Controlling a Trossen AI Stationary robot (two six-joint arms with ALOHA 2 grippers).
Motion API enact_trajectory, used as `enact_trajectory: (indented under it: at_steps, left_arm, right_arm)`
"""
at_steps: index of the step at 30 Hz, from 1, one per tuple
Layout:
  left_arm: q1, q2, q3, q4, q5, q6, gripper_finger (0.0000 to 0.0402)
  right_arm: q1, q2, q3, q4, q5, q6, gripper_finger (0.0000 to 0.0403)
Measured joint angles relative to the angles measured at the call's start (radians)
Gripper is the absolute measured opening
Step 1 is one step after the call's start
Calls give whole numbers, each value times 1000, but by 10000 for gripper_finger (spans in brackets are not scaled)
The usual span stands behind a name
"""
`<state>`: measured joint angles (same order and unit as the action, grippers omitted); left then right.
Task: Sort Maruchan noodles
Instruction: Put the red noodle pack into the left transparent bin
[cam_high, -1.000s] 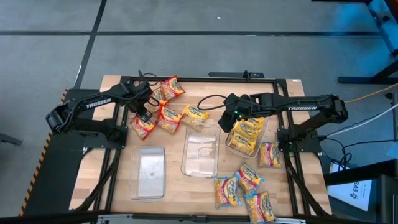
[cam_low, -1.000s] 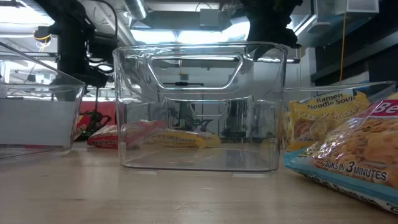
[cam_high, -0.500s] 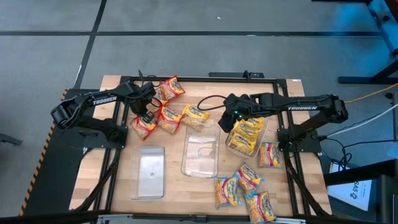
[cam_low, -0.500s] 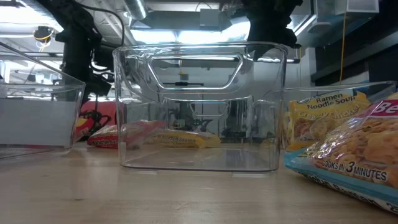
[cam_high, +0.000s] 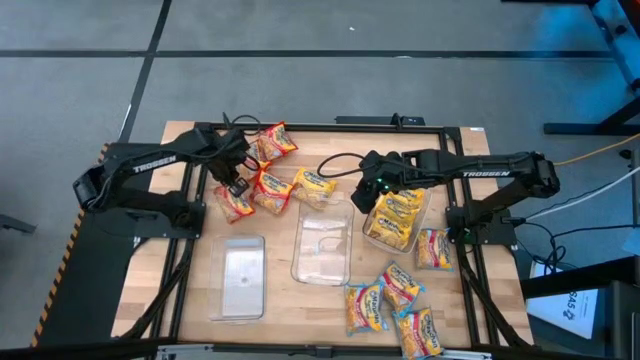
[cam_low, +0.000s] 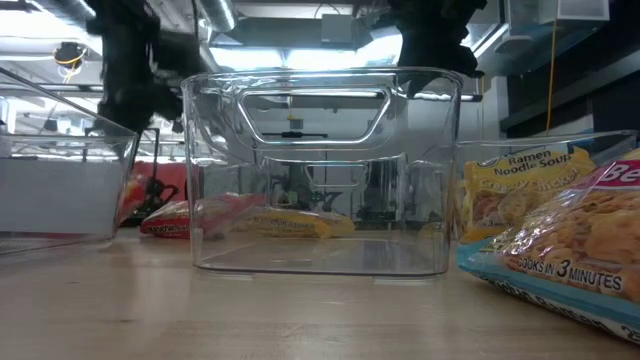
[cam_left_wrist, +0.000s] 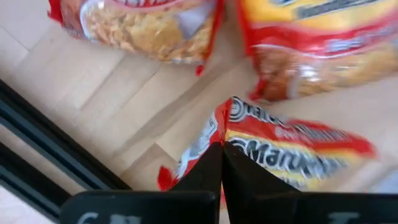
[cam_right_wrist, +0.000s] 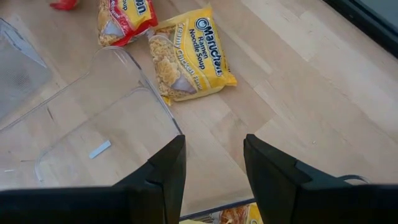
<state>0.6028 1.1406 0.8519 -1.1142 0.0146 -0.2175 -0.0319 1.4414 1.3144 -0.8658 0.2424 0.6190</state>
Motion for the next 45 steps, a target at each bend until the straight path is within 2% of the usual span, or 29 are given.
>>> enact_trajectory:
  at_steps: [4, 9, 22, 34, 45]
  left_arm:
    - [-78, -33, 87, -81, -5, -46, 0]
    - [-193, -57, 207, -139, -61, -123, 0]
    - [-486, -57, 470, -158, -140, -388, 0]
    - [-822, -49, 480, -190, -64, -683, 0]
    - [-995, -47, 480, -130, -106, -879, 0]
  right_arm:
    - [0, 0, 0, 0, -2, 0, 159]
    - [0, 0, 0, 0, -2, 0, 159]
    - [0, 13, 0, 3, 8, -4, 159]
    - [0, 84, 0, 9, -43, 1, 159]
    - [0, 203, 0, 10, -141, 4, 159]
